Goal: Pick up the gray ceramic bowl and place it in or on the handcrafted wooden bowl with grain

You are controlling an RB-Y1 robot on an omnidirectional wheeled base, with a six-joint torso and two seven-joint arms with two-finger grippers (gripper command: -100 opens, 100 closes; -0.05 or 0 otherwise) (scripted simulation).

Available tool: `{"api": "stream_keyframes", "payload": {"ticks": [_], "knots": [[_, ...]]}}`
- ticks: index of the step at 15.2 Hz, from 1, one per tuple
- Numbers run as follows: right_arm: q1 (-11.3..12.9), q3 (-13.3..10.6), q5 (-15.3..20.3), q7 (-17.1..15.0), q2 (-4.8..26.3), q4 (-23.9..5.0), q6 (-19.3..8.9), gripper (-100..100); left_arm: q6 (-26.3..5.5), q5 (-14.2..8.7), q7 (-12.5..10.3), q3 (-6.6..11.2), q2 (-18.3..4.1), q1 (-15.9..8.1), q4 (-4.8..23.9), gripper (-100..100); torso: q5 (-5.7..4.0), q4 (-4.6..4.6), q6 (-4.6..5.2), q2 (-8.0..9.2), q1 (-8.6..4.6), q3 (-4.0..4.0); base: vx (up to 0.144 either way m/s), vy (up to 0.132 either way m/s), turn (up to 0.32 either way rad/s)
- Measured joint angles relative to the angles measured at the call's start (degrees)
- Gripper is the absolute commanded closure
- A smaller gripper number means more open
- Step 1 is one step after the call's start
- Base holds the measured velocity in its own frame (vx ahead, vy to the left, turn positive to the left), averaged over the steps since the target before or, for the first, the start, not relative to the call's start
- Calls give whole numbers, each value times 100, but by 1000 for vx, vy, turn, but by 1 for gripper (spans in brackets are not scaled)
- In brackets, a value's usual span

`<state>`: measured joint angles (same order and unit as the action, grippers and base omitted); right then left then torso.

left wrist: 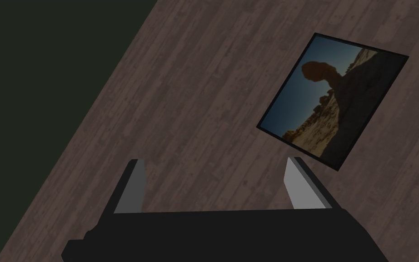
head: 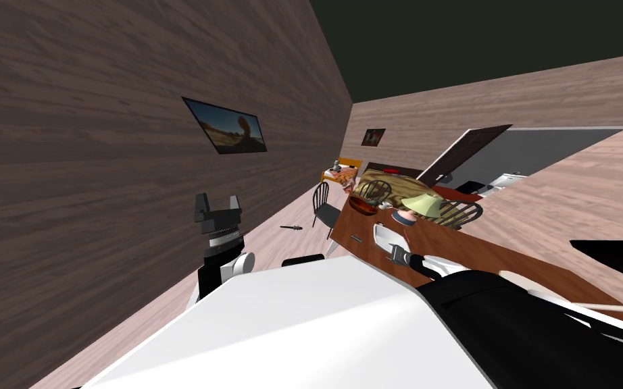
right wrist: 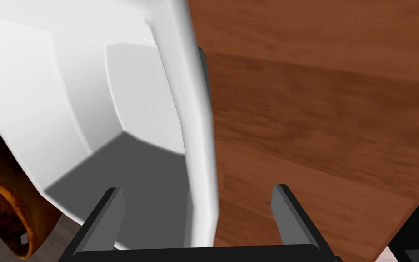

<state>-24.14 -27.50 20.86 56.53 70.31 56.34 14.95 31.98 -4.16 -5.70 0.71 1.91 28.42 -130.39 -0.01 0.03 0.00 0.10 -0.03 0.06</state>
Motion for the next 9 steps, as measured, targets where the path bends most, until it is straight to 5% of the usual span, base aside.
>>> {"api": "stream_keyframes", "payload": {"ticks": [1,2,9], "knots": [[33,-17,28,12,-87,-32,-40,-100,0,0,0,0,0,0,0,0,-3,0,0,-1,-14,-1,13,-60,41],[41,-23,35,15,-107,-38,-60,100,0,0,0,0,0,0,0,0,-3,0,2,0,-14,0,5,-21,7],[-68,25,-22,-6,49,109,-52,100,0,0,0,0,1,1,0,0,19,2,5,14,37,7,-4,16,-35]]}}
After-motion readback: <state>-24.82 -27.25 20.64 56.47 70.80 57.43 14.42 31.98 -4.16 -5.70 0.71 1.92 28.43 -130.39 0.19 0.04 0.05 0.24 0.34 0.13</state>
